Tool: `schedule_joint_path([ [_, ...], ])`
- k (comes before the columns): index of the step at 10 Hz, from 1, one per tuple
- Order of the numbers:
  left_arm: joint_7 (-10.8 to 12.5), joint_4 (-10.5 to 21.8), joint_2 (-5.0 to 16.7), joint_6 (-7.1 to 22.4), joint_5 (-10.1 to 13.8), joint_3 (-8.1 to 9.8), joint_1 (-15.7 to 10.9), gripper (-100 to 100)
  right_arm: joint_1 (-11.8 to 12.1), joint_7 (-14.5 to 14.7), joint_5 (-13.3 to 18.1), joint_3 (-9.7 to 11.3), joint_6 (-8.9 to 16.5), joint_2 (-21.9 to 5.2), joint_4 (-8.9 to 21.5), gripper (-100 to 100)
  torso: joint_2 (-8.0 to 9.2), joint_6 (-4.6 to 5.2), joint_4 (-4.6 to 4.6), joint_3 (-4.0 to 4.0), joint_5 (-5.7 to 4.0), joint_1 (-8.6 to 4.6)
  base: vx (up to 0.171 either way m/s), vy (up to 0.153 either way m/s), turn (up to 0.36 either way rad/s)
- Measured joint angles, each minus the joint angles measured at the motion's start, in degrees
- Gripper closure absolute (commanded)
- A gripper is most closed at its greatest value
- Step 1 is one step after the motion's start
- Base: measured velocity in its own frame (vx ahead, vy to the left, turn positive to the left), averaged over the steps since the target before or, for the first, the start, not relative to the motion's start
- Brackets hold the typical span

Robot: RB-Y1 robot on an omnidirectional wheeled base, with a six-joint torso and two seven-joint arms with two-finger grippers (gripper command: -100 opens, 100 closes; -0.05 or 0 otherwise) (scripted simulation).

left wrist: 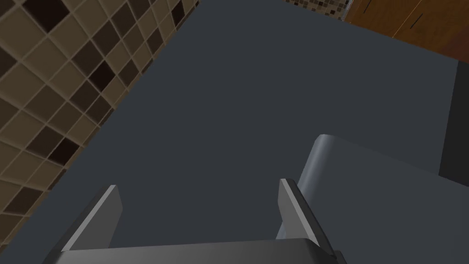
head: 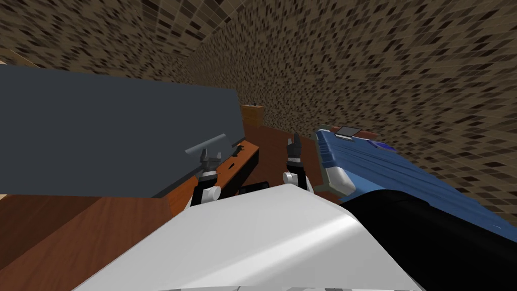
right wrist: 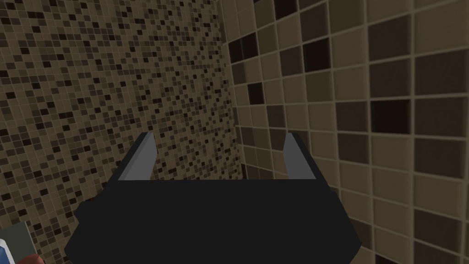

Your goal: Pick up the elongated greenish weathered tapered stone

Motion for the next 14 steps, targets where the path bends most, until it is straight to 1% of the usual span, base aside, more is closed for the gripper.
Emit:
schedule_joint_path([
  [1,1.17,2.39,1.48,1.51,1.83,-0.24,-1.64,-100,0.0,0.0,0.0,0.0,0.0,0.0,0.0,0,0.01,0.01,0.0,0.0,0.01,0.07,-0.014,0.043,-0.086],
  [2,1.94,3.43,2.19,2.57,3.03,-0.45,-1.86,-100,0.01,0.0,0.0,0.0,0.0,0.0,0.0,0,0.02,-0.03,0.0,0.01,0.01,0.05,-0.012,0.038,-0.104],
  [3,2.44,4.11,2.76,4.04,4.61,-1.12,-1.83,-100,0.0,0.0,0.0,0.0,0.0,0.0,0.0,0,0.02,-0.01,0.0,0.01,0.01,0.04,-0.009,0.032,-0.076],
  [4,2.98,5.33,3.39,4.7,5.53,-1.36,-2.19,-100,0.01,0.0,0.0,0.0,0.0,0.0,0.0,0,0.01,-0.03,0.0,0.01,0.0,0.01,-0.013,0.029,-0.173],
  [5,3.75,7.06,4.24,5.27,7.05,-1.92,-2.92,-100,0.0,0.0,0.0,0.0,0.0,0.0,0.0,0,0.01,0.0,0.0,0.01,0.0,0.0,-0.014,0.03,-0.067],
  [6,4.19,8.57,4.51,5.99,7.9,-2.15,-3.72,-100,0.01,0.0,0.0,0.0,0.0,0.0,0.0,0,0.01,-0.03,0.0,0.01,0.0,0.0,-0.015,0.038,-0.14],
  [7,4.85,10.61,5.22,7.14,9.44,-2.55,-4.84,-100,0.0,0.0,0.0,0.0,0.0,0.0,0.0,0,0.01,-0.01,0.0,0.01,0.0,0.03,-0.02,0.052,-0.257],
  [8,6.25,13.29,6.81,8.0,11.17,-3.33,-5.72,-100,0.0,0.0,0.0,0.0,0.0,0.0,0.0,0,0.03,0.0,0.0,0.01,0.02,0.09,-0.019,0.04,-0.08],
  [9,7.03,14.21,7.45,9.0,12.59,-3.52,-5.71,-100,0.01,0.0,0.0,-0.01,0.0,0.0,0.0,0,0.03,-0.05,0.01,0.02,0.01,0.05,-0.017,0.035,-0.135],
  [10,7.57,14.94,8.02,10.68,14.22,-3.91,-5.74,-100,0.0,0.0,0.0,0.0,0.0,0.0,0.0,0,0.03,-0.02,0.01,0.02,0.01,0.03,-0.013,0.028,-0.088],
  [11,8.15,16.36,8.64,11.53,15.41,-4.16,-6.25,-100,0.01,0.0,0.0,-0.01,0.0,0.0,0.0,0,0.01,-0.04,0.0,0.01,0.0,0.0,-0.018,0.03,-0.186],
  [13,9.57,20.4,9.8,12.97,18.1,-5.05,-8.33,-100,0.01,0.0,0.0,-0.01,0.0,0.0,0.0,0,0.01,-0.05,0.0,0.01,0.0,0.0,-0.016,0.028,-0.117],
  [14,10.15,21.85,10.3,14.68,19.75,-5.13,-9.02,-100,0.0,0.0,0.0,0.0,0.0,0.0,0.0,0,0.0,-0.02,0.0,0.0,0.0,0.0,-0.018,0.049,-0.303],
])
